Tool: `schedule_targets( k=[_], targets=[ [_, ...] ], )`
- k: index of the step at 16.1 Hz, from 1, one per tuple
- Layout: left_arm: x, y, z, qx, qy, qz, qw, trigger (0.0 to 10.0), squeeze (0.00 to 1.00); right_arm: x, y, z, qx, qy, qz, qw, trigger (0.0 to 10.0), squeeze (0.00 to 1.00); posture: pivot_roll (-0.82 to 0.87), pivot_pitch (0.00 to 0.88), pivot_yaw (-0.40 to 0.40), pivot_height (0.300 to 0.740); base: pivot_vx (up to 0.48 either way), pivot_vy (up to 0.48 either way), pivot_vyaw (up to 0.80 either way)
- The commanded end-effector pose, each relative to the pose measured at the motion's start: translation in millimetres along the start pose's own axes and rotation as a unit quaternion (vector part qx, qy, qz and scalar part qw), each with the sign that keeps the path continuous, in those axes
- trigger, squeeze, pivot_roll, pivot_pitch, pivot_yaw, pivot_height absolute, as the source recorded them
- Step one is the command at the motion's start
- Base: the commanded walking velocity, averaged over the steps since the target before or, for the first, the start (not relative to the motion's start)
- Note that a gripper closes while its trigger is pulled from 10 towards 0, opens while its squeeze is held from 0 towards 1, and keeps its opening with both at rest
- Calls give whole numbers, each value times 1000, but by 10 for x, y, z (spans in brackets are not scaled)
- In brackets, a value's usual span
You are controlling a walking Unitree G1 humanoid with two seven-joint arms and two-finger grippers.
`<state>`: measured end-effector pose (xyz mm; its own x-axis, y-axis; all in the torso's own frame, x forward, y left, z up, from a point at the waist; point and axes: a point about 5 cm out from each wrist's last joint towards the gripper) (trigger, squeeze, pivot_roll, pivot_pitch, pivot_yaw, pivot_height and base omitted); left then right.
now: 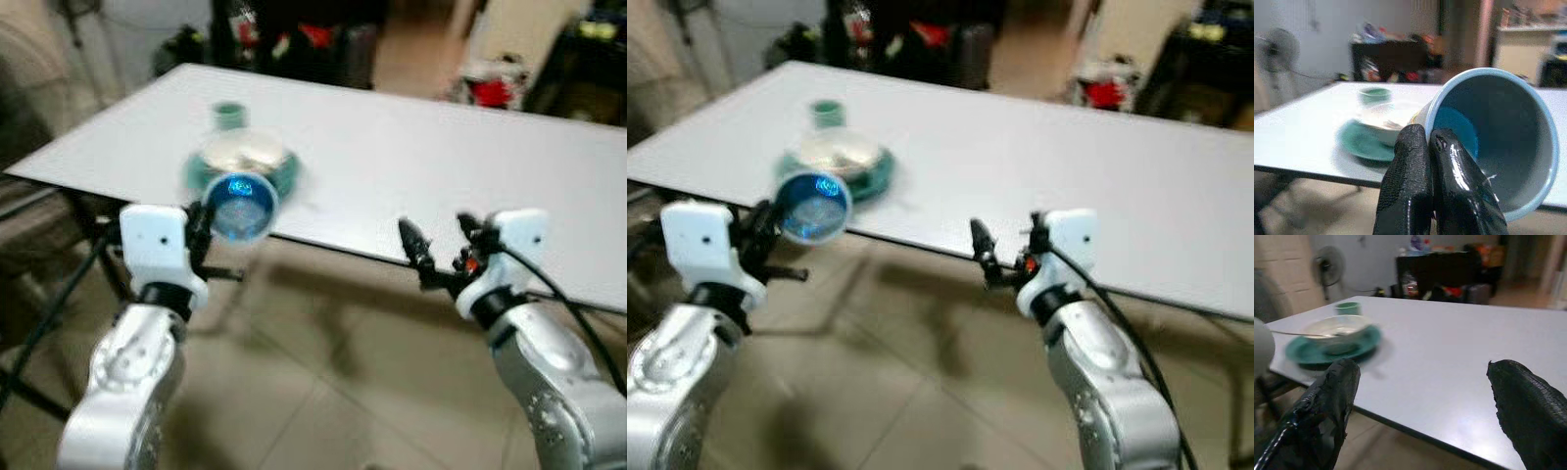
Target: Setting the table
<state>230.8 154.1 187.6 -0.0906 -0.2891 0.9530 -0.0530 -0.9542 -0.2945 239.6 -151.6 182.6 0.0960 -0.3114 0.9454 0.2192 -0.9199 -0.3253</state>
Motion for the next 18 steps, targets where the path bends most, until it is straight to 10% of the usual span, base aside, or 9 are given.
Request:
schedule_targets(
  k=[1, 18],
  targets=[
    [32, -13, 7, -1, 8, 6, 1000, 10000, 0, 22, 24, -12, -13, 3, -2, 1000, 10000, 0, -52, 23, -9, 740, 0, 0, -800],
    [19, -27, 11, -13, 18, -13, 1000, 10000, 0, 46, -104, 61, 21, -1, -8, 1000, 10000, 0, -37, 0, -11, 740, 181, 0, -358]
  ],
)
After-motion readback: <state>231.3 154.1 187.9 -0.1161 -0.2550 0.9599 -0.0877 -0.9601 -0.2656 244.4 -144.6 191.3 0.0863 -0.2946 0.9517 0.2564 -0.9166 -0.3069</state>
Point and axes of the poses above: a point about 5 cm out from each wrist's last joint towards the gripper, its own z axis pointing out of the wrist towards the gripper, its own x axis along the axis of the wrist's last joint, y = z × x, and after that the axes turned 14 degrees about z, right-handed
